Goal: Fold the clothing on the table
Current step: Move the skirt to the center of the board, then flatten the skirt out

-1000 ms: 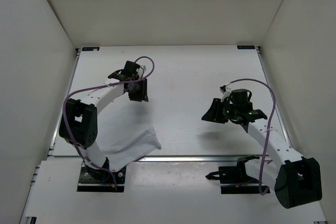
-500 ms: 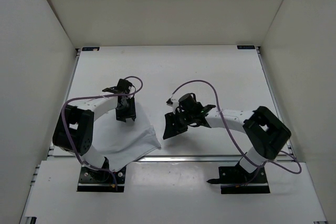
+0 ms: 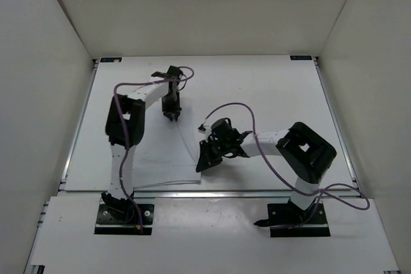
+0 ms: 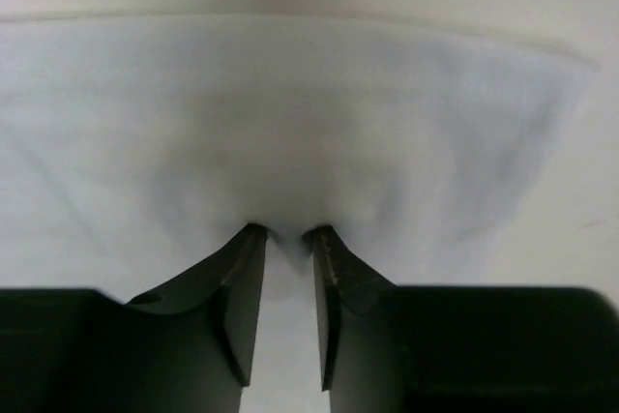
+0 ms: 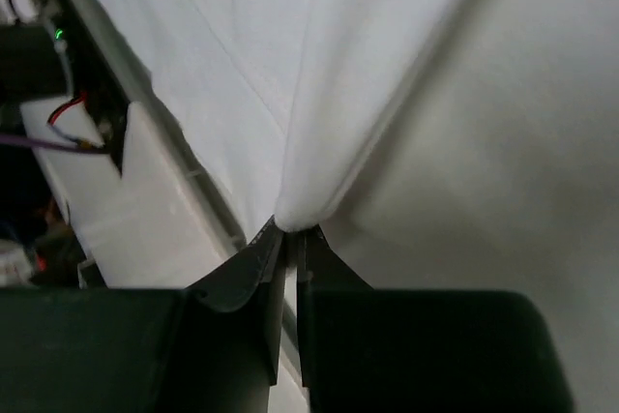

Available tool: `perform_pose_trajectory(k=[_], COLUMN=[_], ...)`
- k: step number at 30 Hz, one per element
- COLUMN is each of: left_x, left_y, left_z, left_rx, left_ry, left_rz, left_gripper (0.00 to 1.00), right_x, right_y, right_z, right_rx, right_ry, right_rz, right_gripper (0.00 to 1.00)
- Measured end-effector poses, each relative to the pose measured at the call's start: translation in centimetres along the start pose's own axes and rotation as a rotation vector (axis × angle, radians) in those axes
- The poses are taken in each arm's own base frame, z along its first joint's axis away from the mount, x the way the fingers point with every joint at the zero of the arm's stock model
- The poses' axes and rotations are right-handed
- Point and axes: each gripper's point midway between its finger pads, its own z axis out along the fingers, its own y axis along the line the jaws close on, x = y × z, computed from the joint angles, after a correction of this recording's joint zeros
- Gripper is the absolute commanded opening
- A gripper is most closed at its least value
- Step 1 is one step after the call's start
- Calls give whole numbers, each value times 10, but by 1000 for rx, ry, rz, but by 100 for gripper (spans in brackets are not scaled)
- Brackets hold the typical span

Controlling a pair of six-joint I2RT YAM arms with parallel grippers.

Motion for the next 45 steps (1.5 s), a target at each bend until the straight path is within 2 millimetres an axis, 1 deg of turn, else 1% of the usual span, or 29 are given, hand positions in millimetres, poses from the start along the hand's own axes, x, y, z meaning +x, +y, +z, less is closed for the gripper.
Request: perform_pose_trajectory(k=[2, 3, 4, 5, 6, 7, 8, 9, 10, 12, 14, 15, 17, 19, 21, 23, 24, 25, 27, 30, 32, 33, 37, 40, 41, 42, 43, 44, 45], left_x=[-43, -64, -82, -102, -119, -125, -124, -122, -120, -113, -91, -74, -35, -3, 11, 27, 37, 50, 81, 133, 157, 160, 150, 147, 144, 142, 140, 138, 137], left_y=[-37, -56, -75, -94, -118, -133, -140, -142, -140, -129, -109, -93, -61, -28, 5, 38, 46, 49, 56, 70, 81, 83, 89, 89, 88, 85, 82, 78, 75], left_z=[7, 13, 15, 16, 17, 16, 15, 12, 10, 4, -6, -15, -43, -84, -118, -136, -136, -130, -104, -55, -39, -37, -37, -33, -33, -32, -31, -31, -30], left_rx=[31, 51, 77, 120, 189, 240, 274, 295, 297, 279, 248, 237, 233, 258, 266, 222, 205, 194, 150, 46, -19, -32, -65, -49, -43, -31, -18, -10, -5], left_ry=[-10, -29, -50, -93, -144, -164, -159, -148, -137, -118, -85, -77, -64, -119, -223, -321, -346, -341, -278, -103, -35, -29, -96, -115, -123, -130, -136, -142, -147], left_rz=[41, 60, 74, 79, 78, 79, 78, 76, 78, 84, 88, 79, 39, -30, -101, -167, -179, -179, -176, -168, -169, -176, -201, -231, -235, -237, -233, -225, -214], left_gripper=[32, 33, 44, 48, 59, 65, 68, 71, 72, 77, 76, 76, 75, 70, 69, 68, 68, 68, 71, 70, 70, 70, 67, 48, 35, 21, 17, 7, 0], right_x=[-3, -10, -19, -30, -42, -48, -51, -50, -48, -42, -39, -38, -38, -37, -34, -25, -21, -17, -15, -13, -12, -12, -14, -16, -17, -18, -19, -19, -18], right_y=[-22, -34, -45, -55, -63, -68, -70, -71, -72, -74, -77, -79, -86, -91, -93, -90, -88, -86, -82, -78, -75, -74, -73, -76, -77, -79, -83, -86, -90], right_z=[-21, -34, -48, -61, -74, -82, -87, -87, -87, -85, -86, -87, -90, -92, -92, -90, -89, -87, -83, -78, -74, -73, -69, -71, -72, -73, -75, -78, -80], right_rx=[51, 81, 106, 125, 142, 150, 155, 159, 162, 169, 170, 173, 193, 218, 238, 241, 238, 236, 236, 242, 247, 250, 261, 278, 285, 293, 302, 306, 311], right_ry=[-57, -99, -146, -193, -243, -272, -285, -283, -274, -255, -249, -250, -257, -262, -263, -254, -248, -242, -236, -229, -230, -231, -245, -263, -271, -280, -287, -291, -293], right_rz=[65, 99, 127, 148, 167, 176, 180, 184, 189, 208, 221, 229, 245, 256, 257, 260, 264, 266, 268, 279, 296, 300, 336, 360, 362, 364, 368, 382, 398], right_gripper=[0, 0, 0, 0, 0, 1, 6, 7, 10, 22, 34, 37, 42, 42, 40, 38, 38, 38, 37, 38, 38, 38, 37, 37, 36, 29, 25, 23, 22])
